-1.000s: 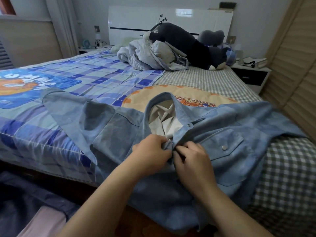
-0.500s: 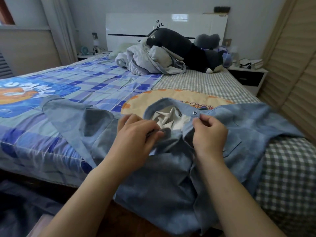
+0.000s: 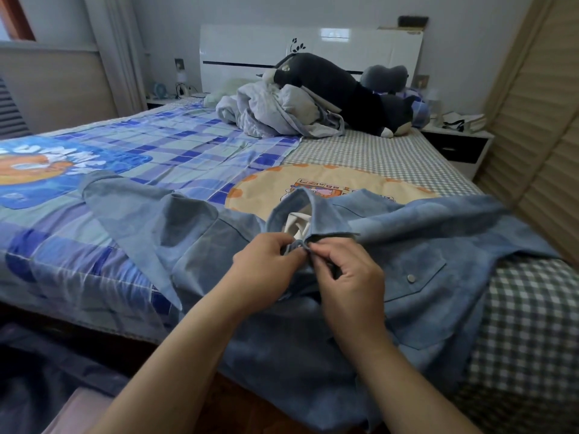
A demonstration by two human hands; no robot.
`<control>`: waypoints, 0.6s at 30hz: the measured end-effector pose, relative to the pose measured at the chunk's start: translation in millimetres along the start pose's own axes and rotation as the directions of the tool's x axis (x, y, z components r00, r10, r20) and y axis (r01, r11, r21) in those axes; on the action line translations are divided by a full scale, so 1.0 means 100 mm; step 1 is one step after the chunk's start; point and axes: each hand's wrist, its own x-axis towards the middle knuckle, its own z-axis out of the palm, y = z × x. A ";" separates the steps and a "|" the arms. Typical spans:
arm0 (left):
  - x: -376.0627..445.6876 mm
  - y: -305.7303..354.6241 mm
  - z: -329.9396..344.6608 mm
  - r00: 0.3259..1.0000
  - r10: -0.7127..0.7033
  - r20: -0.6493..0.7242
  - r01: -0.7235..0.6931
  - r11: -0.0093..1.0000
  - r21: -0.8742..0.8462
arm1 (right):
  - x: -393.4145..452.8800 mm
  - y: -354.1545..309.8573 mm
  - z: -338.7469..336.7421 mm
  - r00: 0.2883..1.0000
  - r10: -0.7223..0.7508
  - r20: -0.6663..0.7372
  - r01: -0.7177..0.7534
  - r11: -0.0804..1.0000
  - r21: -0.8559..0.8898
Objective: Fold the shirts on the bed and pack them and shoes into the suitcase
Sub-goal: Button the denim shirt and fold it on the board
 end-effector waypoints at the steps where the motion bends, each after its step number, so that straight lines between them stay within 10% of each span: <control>1: 0.00 0.00 0.00 1.000 -0.006 0.013 0.006 1.000 0.012 | 0.00 0.01 -0.01 1.000 -0.015 0.009 0.016 1.000 -0.005; 18: -0.10 0.17 0.09 0.999 -0.005 -0.054 0.012 0.992 0.128 | -0.07 -0.01 -0.07 0.974 -0.224 0.034 0.226 0.952 -0.205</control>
